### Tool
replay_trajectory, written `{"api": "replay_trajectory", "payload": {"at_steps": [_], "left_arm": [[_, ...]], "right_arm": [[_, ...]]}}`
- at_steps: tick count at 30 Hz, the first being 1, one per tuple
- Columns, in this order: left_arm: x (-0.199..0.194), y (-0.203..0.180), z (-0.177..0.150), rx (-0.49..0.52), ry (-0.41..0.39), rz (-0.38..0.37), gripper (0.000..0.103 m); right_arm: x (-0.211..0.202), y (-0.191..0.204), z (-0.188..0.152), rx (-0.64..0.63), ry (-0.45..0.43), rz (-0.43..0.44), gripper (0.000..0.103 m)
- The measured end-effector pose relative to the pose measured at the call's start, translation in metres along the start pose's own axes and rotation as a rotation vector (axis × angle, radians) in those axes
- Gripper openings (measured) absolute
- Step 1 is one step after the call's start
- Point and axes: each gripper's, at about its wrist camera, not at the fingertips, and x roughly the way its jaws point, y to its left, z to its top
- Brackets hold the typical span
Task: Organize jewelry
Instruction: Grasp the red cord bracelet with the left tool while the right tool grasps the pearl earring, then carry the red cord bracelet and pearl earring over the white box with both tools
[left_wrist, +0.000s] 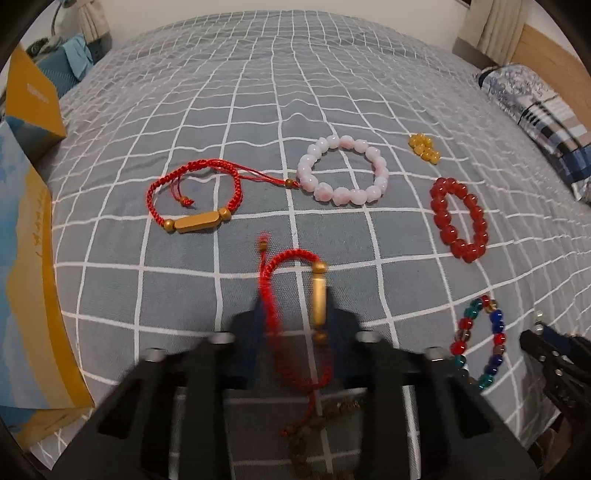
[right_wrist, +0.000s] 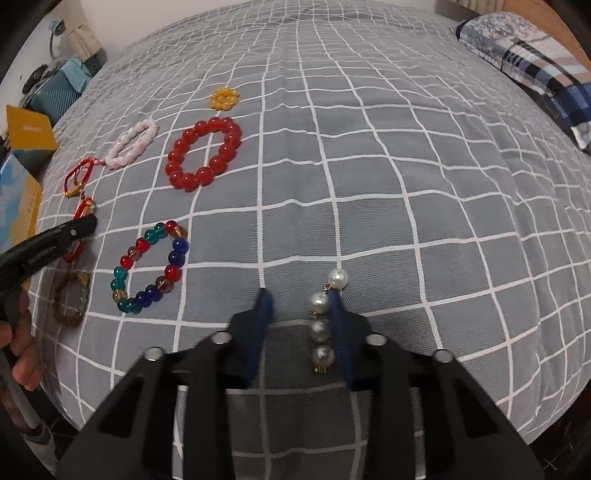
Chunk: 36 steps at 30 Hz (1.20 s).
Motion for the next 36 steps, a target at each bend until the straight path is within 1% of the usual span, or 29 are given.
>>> {"api": "replay_trajectory", "payload": {"at_steps": [1, 2, 3, 6, 15, 17, 21, 25, 31, 36], "left_arm": [[-0.001, 0.001, 0.0, -0.005, 0.003, -0.013, 0.006], [-0.003, 0.002, -0.001, -0.003, 0.005, -0.016, 0.005], [-0.005, 0.001, -0.002, 0.01, -0.002, -0.015, 0.005], [-0.008, 0.0, -0.004, 0.014, -0.013, -0.019, 0.005], [-0.026, 0.005, -0.001, -0.001, -0.08, -0.032, 0.005], [-0.031, 0.005, 0.0, -0.002, -0.103, -0.042, 0.005], [-0.042, 0.002, -0.002, 0.009, -0.176, -0.037, 0.005], [-0.051, 0.0, -0.002, 0.017, -0.231, -0.026, 0.005], [-0.06, -0.002, -0.004, 0.025, -0.289, -0.012, 0.005], [-0.07, -0.006, -0.007, 0.046, -0.349, 0.012, 0.005]], "right_arm": [[-0.001, 0.001, 0.0, 0.0, -0.004, -0.003, 0.014], [-0.002, 0.001, 0.0, 0.005, -0.007, 0.001, 0.011], [-0.003, 0.001, 0.0, 0.007, -0.011, 0.005, 0.01], [-0.005, 0.001, -0.001, 0.01, -0.016, 0.001, 0.01], [-0.018, -0.005, 0.002, 0.037, -0.095, -0.023, 0.01], [-0.022, -0.006, 0.003, 0.044, -0.118, -0.02, 0.01], [-0.032, -0.005, 0.003, 0.041, -0.184, -0.018, 0.01], [-0.044, -0.001, 0.003, 0.031, -0.259, -0.022, 0.01], [-0.055, 0.002, 0.003, 0.023, -0.34, -0.046, 0.01], [-0.063, 0.002, 0.001, 0.031, -0.402, -0.09, 0.01]]}}
